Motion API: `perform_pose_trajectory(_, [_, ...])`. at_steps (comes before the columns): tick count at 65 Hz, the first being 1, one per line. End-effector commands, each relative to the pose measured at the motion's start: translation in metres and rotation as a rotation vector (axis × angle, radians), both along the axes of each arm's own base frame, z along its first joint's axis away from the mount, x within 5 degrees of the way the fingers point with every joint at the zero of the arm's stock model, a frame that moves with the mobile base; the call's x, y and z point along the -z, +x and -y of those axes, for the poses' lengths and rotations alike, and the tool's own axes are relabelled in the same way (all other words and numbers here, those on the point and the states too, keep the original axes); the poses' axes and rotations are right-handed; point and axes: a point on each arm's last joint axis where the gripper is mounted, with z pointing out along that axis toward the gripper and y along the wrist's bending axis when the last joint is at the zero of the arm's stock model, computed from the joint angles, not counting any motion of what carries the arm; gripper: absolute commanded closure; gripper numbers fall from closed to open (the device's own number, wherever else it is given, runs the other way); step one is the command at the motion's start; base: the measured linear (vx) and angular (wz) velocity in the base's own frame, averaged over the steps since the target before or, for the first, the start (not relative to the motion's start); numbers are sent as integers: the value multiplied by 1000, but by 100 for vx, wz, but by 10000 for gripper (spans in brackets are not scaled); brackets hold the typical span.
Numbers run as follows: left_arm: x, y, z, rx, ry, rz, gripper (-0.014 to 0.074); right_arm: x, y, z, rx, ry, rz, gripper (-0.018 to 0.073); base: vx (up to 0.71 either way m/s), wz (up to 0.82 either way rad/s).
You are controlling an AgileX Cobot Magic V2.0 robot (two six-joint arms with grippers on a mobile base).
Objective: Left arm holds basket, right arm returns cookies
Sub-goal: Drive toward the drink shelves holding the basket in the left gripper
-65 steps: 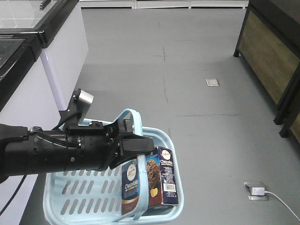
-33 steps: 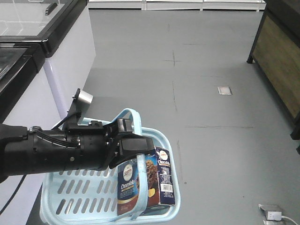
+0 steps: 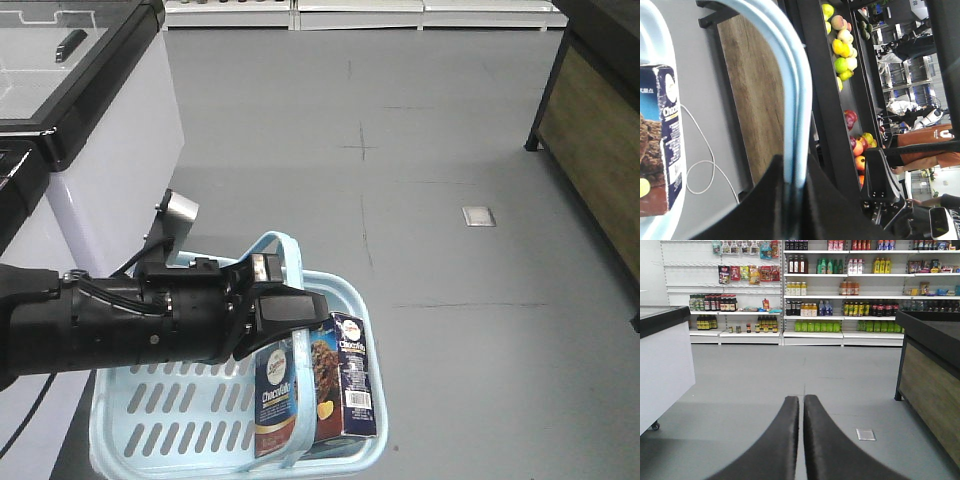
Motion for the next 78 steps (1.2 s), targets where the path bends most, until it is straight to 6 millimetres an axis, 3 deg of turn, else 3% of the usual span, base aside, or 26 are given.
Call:
perform_pose_trajectory(1, [-27, -3, 3, 0, -130, 20, 602, -1, 0, -1, -7, -1, 65, 565, 34, -5])
perform_pose_trajectory(78, [-27, -2, 2, -7, -127, 21, 602, -1, 0, -1, -7, -1, 65, 565, 42, -3])
